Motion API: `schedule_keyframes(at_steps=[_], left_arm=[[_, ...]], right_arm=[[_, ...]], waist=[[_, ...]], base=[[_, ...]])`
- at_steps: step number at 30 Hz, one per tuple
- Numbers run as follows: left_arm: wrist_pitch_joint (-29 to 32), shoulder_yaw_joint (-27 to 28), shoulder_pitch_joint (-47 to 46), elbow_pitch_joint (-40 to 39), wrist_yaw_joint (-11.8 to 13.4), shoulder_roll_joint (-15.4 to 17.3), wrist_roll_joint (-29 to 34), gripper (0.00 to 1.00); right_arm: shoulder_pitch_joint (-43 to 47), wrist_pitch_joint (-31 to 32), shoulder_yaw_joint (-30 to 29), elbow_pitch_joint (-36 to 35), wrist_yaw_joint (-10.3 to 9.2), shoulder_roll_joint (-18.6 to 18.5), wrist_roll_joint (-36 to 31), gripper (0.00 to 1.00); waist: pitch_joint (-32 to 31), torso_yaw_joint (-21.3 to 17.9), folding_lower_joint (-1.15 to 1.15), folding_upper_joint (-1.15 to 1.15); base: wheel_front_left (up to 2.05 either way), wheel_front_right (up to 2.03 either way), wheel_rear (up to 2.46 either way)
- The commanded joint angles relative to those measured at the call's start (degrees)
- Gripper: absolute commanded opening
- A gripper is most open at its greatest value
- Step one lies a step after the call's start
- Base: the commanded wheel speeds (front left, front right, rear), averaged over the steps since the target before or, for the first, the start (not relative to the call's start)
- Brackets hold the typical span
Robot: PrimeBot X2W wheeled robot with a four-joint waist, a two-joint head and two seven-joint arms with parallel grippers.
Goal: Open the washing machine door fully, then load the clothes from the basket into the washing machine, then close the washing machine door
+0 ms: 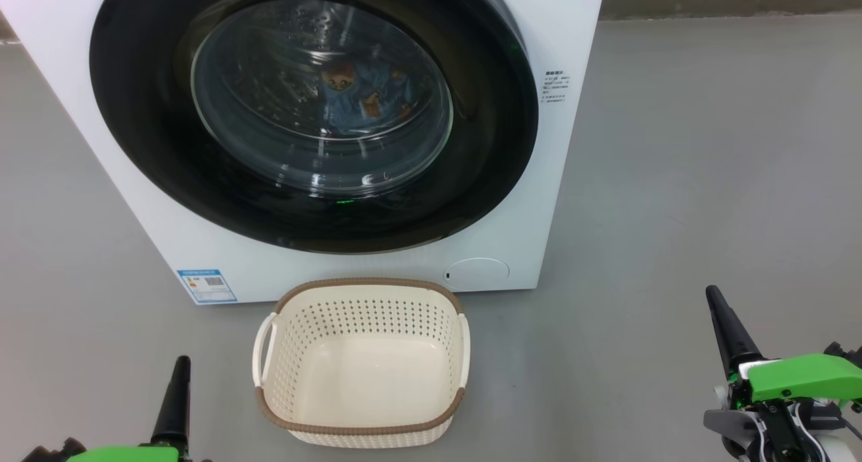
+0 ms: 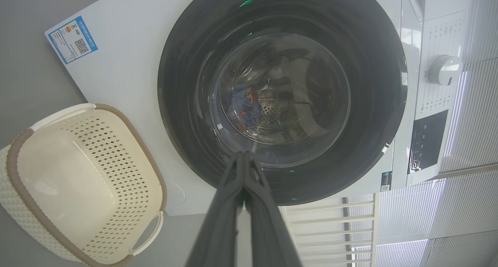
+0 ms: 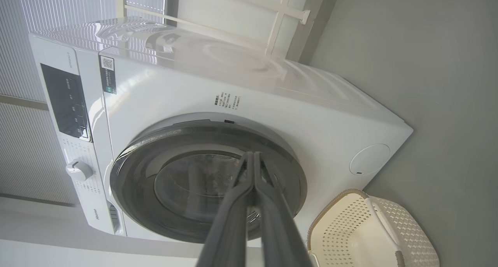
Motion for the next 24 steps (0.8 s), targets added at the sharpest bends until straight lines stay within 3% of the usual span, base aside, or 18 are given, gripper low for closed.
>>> schedule_keyframes(at_steps=[1,24], left_arm=[[0.6,2.0,-2.4,-1.0,-0.5,0.3,-1.4,0.00],[3.9,4.2,-3.1,-0.8,-0.9,-1.1,-10.7,0.00]], right_arm=[[-0.8,0.4,0.1,-1.8,0.04,-0.1,1.7,0.00],[-0.1,3.8,-3.0,-2.7,0.01,1.6,11.9,0.00]], waist=[[0.0,0.0,0.00,-0.01],[-0.2,0.8,0.00,-0.01]], base=[[0.00,0.00,0.00],[0.00,0.00,0.00]])
